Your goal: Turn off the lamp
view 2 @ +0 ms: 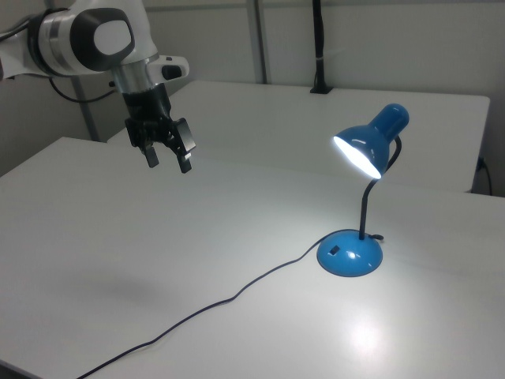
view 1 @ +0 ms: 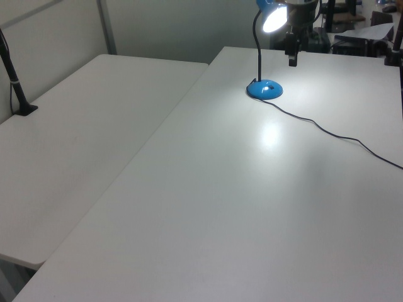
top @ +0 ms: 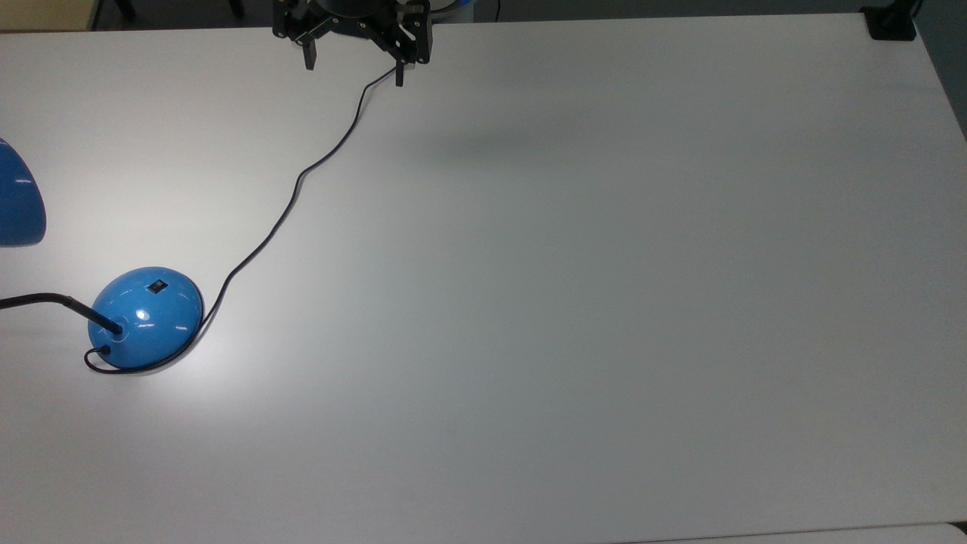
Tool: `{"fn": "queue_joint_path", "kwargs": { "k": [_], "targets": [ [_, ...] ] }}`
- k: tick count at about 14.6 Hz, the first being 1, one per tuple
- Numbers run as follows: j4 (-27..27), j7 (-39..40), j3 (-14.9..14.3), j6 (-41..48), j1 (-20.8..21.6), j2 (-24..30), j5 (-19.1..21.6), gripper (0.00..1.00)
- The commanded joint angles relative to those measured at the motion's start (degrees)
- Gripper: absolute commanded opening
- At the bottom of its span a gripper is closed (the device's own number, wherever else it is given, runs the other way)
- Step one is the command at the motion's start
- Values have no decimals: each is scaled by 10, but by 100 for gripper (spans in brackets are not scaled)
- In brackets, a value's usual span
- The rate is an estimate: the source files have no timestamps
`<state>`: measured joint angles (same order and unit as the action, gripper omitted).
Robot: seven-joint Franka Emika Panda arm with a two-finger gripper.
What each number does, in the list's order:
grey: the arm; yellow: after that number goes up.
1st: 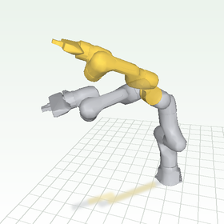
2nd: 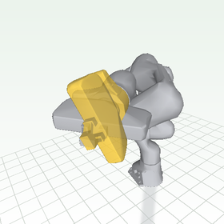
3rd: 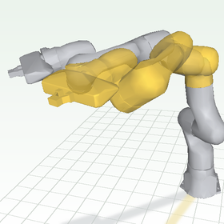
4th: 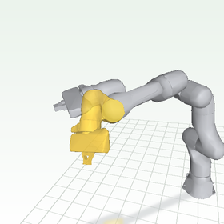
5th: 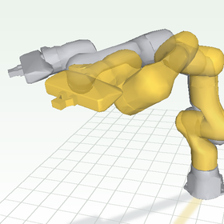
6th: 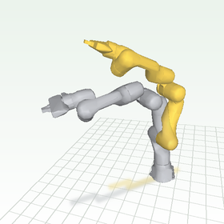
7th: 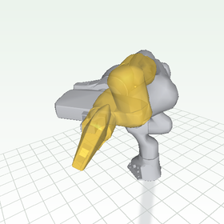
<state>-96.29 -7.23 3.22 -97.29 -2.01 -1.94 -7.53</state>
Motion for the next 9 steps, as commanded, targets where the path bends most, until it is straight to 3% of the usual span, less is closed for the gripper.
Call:
{"fn": "queue_joint_path", "kwargs": {
  "k": [1, 9],
  "targets": [
    [4, 40, -7, 18, -3, 9, 5, 100],
    [5, 43, -7, 17, -3, 8, 5, 99]
  ]
}}
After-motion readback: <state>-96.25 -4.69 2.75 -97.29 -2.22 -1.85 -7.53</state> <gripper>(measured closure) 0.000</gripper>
